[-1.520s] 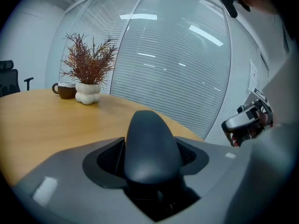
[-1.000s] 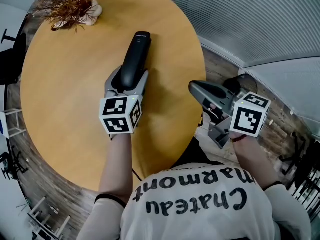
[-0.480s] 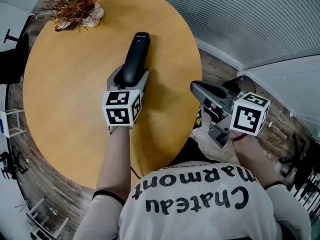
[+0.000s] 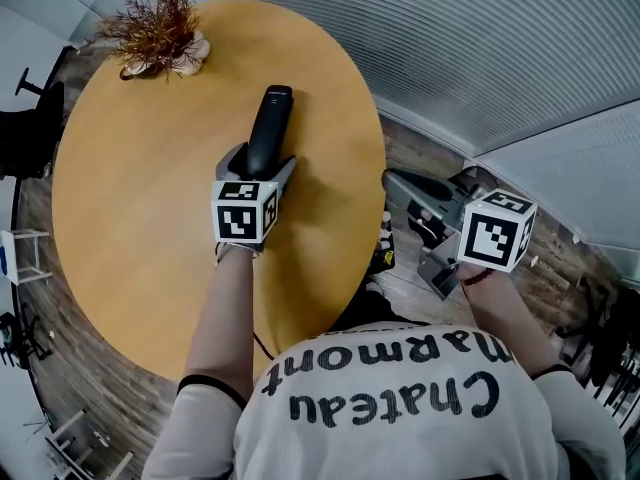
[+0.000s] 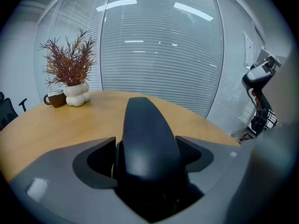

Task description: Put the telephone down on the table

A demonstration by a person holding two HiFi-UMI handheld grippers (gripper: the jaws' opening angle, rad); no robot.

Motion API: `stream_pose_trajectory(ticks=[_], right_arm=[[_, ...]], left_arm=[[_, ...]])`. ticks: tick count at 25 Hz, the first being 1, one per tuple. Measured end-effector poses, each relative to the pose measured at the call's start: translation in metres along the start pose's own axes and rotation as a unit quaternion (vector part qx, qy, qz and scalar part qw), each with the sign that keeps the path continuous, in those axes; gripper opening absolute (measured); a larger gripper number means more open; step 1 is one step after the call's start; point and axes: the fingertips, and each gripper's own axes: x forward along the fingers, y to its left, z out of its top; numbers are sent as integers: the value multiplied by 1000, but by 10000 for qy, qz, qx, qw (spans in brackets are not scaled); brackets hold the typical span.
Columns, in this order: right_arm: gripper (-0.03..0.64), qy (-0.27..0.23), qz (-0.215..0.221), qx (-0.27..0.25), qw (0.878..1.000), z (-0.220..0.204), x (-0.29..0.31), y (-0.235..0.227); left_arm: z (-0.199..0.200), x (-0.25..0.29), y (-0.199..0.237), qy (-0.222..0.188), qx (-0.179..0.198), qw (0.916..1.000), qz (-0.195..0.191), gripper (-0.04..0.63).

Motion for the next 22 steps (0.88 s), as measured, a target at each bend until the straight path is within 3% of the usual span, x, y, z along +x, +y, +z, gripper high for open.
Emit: stream_pose_trajectory(ticks=[3,10,14,18,22], right_arm=[[15,-41,-28,-94,9999,5,-11,4],[15,-97,-34,-175,9998,8,-22,14],[15,-145,17,-293,9995,10,-28,24],[15,-196,48,-462,9987,16,-37,36],[15,-320,58,-653,9973,20,-49,48]], left_arm=[[-4,-2,0,107,59,9999,73,409],[10,-17,0,-74,200,9996,176,408],[38,-36,4,-642,89,9972,365,407],[79,-72,-3,-1457,-85,9881,492,394],[111,-117,-25,-2100,-209,9760,542,284]])
